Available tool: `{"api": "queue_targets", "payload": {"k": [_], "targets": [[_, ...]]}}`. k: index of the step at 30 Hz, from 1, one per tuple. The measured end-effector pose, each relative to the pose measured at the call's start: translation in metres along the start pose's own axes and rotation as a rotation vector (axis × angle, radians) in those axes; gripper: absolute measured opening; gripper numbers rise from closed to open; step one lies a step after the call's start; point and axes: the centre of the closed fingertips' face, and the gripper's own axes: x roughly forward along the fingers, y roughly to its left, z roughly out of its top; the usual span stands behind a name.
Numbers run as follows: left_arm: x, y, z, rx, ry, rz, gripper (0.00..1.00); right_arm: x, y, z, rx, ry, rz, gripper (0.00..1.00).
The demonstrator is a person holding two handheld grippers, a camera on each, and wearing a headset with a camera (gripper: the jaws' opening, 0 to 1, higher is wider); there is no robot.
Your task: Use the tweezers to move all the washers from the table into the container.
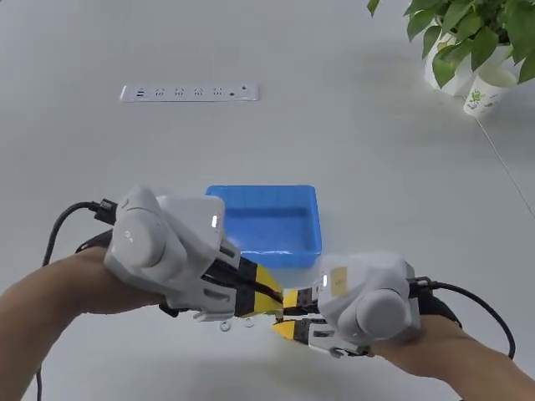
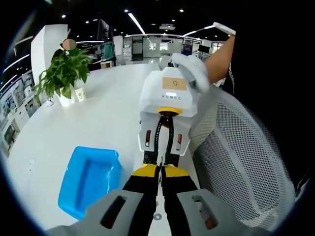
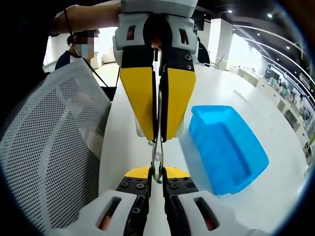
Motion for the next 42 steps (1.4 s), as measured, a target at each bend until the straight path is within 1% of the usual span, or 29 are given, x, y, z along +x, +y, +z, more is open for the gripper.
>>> {"api": "queue_targets", "payload": {"k": [7, 14, 18, 25, 34, 42], "targets": [[-0.008, 0.005, 0.01, -0.004, -0.005, 0.014, 0.05, -0.008, -0.006, 0.011, 0.0, -0.006, -0.003, 0.1], [-0.017, 0.011, 0.021, 0.014, -0.014, 0.032, 0.05, -0.017, -0.015, 0.021, -0.005, -0.027, -0.012, 0.1], [-0.021, 0.015, 0.025, 0.012, -0.021, 0.04, 0.05, -0.02, -0.019, 0.026, 0.004, -0.041, -0.017, 0.1], [-0.025, 0.022, 0.032, 0.018, -0.029, 0.051, 0.05, -0.025, -0.027, 0.031, 0.002, -0.044, -0.022, 0.1], [-0.034, 0.037, 0.044, 0.035, -0.042, 0.073, 0.05, -0.033, -0.045, 0.041, -0.018, -0.046, -0.037, 0.1], [-0.036, 0.051, 0.05, 0.038, -0.054, 0.097, 0.05, -0.036, -0.062, 0.044, -0.032, -0.044, -0.052, 0.1]]}}
